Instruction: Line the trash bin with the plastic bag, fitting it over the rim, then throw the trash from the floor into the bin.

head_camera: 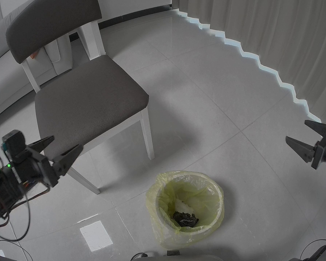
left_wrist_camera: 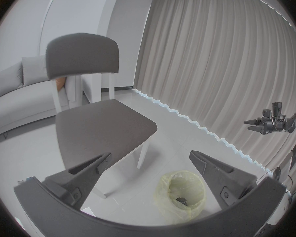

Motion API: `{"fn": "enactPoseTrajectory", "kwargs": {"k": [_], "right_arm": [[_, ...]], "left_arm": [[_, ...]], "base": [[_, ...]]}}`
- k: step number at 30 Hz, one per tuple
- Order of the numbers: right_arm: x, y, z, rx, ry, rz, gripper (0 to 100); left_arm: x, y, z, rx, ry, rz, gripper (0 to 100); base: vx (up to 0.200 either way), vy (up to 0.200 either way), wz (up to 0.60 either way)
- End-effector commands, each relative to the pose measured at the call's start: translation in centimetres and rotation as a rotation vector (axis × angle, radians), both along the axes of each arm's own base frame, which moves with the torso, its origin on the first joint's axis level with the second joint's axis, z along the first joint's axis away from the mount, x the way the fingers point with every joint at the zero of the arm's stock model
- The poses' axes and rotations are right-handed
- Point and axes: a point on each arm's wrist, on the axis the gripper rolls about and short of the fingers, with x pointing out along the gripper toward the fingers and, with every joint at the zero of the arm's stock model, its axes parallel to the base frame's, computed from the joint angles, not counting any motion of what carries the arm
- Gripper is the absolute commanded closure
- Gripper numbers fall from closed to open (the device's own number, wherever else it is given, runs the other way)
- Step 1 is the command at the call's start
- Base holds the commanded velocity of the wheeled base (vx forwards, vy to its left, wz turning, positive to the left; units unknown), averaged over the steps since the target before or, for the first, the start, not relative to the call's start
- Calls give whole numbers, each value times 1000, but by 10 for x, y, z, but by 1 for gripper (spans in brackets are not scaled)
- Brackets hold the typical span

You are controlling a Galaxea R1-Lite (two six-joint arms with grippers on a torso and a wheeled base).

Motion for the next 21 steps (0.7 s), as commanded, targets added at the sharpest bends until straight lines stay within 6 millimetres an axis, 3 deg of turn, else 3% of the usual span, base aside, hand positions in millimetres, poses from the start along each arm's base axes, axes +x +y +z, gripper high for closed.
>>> {"fn": "enactPoseTrajectory", "kwargs": {"k": [1,6,11,16,21], "right_arm": [[-97,-18,-12,103,-150,-59,0],[-152,-24,-24,218,-159,-56,0],[-194,-26,-50,260,-153,-11,0],[-211,-24,-64,268,-184,-48,0],[-213,-23,-78,281,-189,-70,0]], "left_arm": [[-94,43,13,-50,-149,117,0],[-139,54,6,-78,-226,163,0],[-170,54,-9,-149,-266,192,0],[-193,50,-37,-185,-288,240,0],[-181,51,-65,-168,-206,288,0]], "base": [[0,0,0],[0,0,0],[0,0,0],[0,0,0],[0,0,0]]}}
